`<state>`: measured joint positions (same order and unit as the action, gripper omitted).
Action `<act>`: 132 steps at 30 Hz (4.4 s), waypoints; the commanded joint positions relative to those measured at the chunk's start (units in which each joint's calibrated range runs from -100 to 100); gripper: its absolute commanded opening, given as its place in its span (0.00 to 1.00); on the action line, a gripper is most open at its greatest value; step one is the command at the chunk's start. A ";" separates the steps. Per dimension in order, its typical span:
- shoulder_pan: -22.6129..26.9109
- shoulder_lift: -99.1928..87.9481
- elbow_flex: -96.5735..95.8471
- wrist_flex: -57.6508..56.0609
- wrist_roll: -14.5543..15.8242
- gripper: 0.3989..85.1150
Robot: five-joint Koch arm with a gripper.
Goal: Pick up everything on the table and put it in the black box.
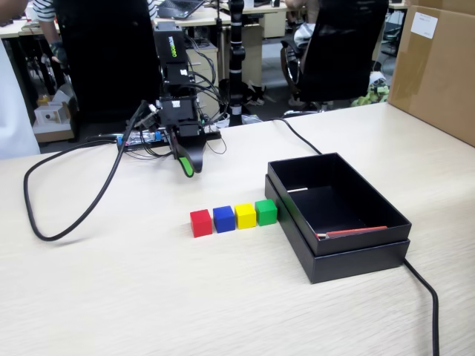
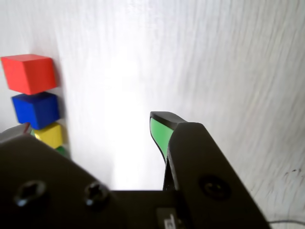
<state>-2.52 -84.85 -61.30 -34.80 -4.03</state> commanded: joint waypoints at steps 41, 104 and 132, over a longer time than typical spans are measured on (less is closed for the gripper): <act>-1.17 82.73 72.99 -24.85 1.47 0.16; 14.95 66.55 90.94 -29.34 8.60 0.52; 2.98 71.14 66.65 -28.48 6.84 0.58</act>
<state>0.85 -13.27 0.50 -63.92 3.39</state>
